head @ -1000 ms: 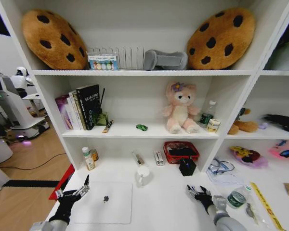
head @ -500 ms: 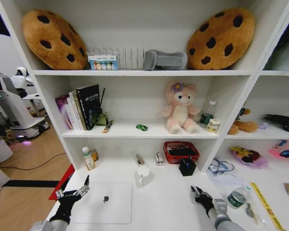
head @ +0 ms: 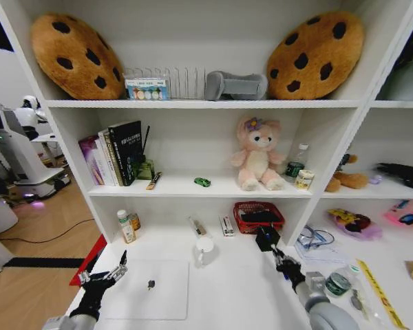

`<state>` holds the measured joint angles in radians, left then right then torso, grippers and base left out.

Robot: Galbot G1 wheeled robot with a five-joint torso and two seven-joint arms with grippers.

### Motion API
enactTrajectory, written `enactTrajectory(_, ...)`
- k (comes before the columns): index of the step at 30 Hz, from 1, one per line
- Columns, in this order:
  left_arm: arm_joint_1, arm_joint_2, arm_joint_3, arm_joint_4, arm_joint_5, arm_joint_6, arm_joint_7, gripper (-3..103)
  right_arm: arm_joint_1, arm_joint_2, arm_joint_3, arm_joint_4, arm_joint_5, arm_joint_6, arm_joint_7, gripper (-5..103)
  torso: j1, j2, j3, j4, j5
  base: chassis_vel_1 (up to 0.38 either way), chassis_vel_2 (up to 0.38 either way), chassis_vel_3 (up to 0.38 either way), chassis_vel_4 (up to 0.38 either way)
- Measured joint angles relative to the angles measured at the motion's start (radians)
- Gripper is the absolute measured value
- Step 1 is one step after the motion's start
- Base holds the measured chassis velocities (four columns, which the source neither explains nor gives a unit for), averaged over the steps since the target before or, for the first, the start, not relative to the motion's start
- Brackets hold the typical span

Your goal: Organize the objects on the table.

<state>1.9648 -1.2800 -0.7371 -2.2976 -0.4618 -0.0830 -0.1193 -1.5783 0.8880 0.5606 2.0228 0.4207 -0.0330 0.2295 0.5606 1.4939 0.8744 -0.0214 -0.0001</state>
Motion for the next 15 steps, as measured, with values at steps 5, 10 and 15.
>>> enactTrajectory(5, 0.007, -0.002, -0.003, -0.003, 0.001, -0.002, -0.003, 100, 0.122, -0.012, -0.030, -0.064, -0.102, 0.091, 0.023, 12, 0.000, 0.000, 0.000, 0.0001, 0.0000, 0.000, 0.000, 0.000, 0.000)
enactTrajectory(10, 0.003, -0.003, -0.002, -0.004, 0.003, -0.002, -0.008, 100, 0.220, -0.014, -0.076, -0.169, -0.192, 0.161, 0.018, 12, 0.000, 0.000, 0.000, -0.0003, 0.0001, 0.000, 0.000, 0.000, 0.000)
enactTrajectory(15, -0.007, -0.005, 0.007, -0.007, 0.009, 0.001, -0.016, 100, 0.276, -0.007, -0.116, -0.223, -0.215, 0.178, 0.016, 12, 0.000, 0.000, 0.000, -0.0001, 0.0001, 0.000, 0.000, 0.000, 0.000)
